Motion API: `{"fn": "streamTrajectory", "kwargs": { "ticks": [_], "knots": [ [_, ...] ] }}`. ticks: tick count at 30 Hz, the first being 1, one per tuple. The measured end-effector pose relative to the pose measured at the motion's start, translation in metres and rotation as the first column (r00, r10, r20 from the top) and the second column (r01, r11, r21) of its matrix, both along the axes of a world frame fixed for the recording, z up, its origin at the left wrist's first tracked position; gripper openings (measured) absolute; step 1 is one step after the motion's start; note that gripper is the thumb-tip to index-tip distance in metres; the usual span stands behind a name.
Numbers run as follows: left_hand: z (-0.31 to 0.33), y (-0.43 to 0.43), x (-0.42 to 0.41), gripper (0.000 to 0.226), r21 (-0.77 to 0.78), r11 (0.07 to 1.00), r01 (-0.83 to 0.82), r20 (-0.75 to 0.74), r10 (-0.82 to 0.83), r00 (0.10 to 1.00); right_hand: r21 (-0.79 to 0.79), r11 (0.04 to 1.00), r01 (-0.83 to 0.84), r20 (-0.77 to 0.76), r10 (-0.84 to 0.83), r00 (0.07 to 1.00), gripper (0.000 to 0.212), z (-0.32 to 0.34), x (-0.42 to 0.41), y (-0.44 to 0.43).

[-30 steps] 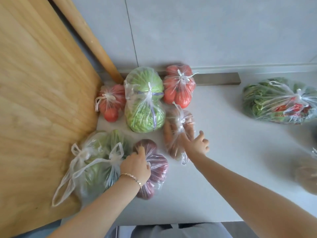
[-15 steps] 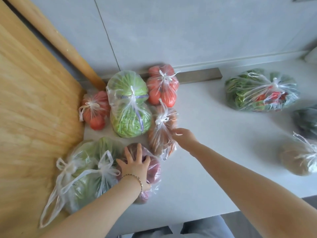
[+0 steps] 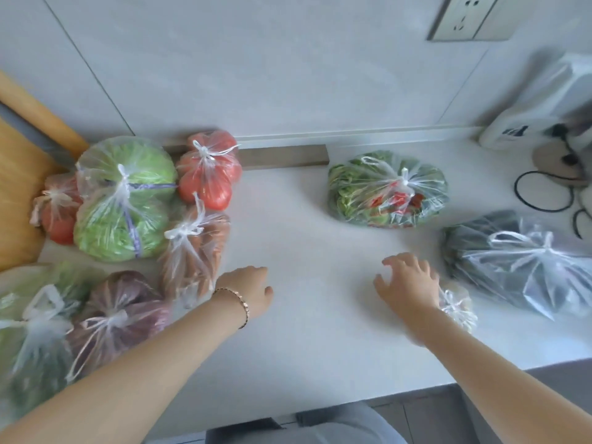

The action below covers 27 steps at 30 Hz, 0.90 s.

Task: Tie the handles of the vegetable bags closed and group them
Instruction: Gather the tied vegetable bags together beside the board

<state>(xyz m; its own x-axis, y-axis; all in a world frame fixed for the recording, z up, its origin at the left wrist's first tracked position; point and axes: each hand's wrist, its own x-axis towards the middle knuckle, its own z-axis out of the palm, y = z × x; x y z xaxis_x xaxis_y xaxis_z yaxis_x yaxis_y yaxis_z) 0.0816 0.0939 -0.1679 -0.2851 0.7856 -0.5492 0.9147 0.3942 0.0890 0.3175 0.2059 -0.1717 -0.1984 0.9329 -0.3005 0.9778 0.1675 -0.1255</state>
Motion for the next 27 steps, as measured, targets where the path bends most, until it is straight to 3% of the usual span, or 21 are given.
{"fn": "streamTrajectory", "kwargs": {
  "ticks": [2,4,7,12,16,17,20,24,27],
  "knots": [
    [-0.006,0.008,0.022,0.027,0.024,1.000,0.006,0.044,-0.007,0.999,-0.130,0.978,0.161,0.177,-0.137,0.975,0.063,-0.001,0.029,0.009],
    [-0.013,0.012,0.043,0.025,-0.018,1.000,0.004,0.082,-0.002,0.997,-0.253,0.927,0.277,0.242,-0.217,0.946,0.075,-0.004,0.055,0.012],
    [-0.019,0.011,0.055,0.017,-0.038,0.999,-0.013,0.116,0.017,0.993,-0.261,0.932,0.252,0.176,-0.210,0.962,0.077,-0.010,0.067,0.015],
    [-0.022,-0.007,0.045,0.012,-0.038,0.981,-0.192,0.181,0.196,0.964,-0.274,0.953,0.126,0.107,-0.100,0.989,0.072,-0.013,0.069,0.022],
    [-0.028,-0.022,0.036,0.023,-0.035,0.958,-0.285,0.234,0.285,0.929,-0.210,0.976,0.054,-0.115,-0.080,0.990,0.026,-0.023,0.081,0.014],
    [-0.029,-0.025,0.035,0.024,-0.021,0.955,-0.295,0.246,0.291,0.925,-0.185,0.982,0.029,-0.136,-0.055,0.989,0.025,-0.024,0.081,0.013],
    [-0.028,-0.035,0.033,0.027,-0.014,0.949,-0.315,0.264,0.307,0.914,-0.127,0.992,0.015,-0.137,-0.033,0.990,0.039,-0.026,0.075,0.008],
    [-0.021,-0.045,0.031,0.028,0.003,0.938,-0.347,0.367,0.322,0.873,-0.221,0.975,-0.025,-0.173,-0.014,0.985,0.046,-0.020,0.038,-0.015],
    [-0.015,-0.059,0.028,0.008,0.047,0.944,-0.328,0.459,0.271,0.846,-0.315,0.946,-0.072,-0.282,-0.021,0.959,0.053,-0.009,-0.011,-0.052]
  ]
}}
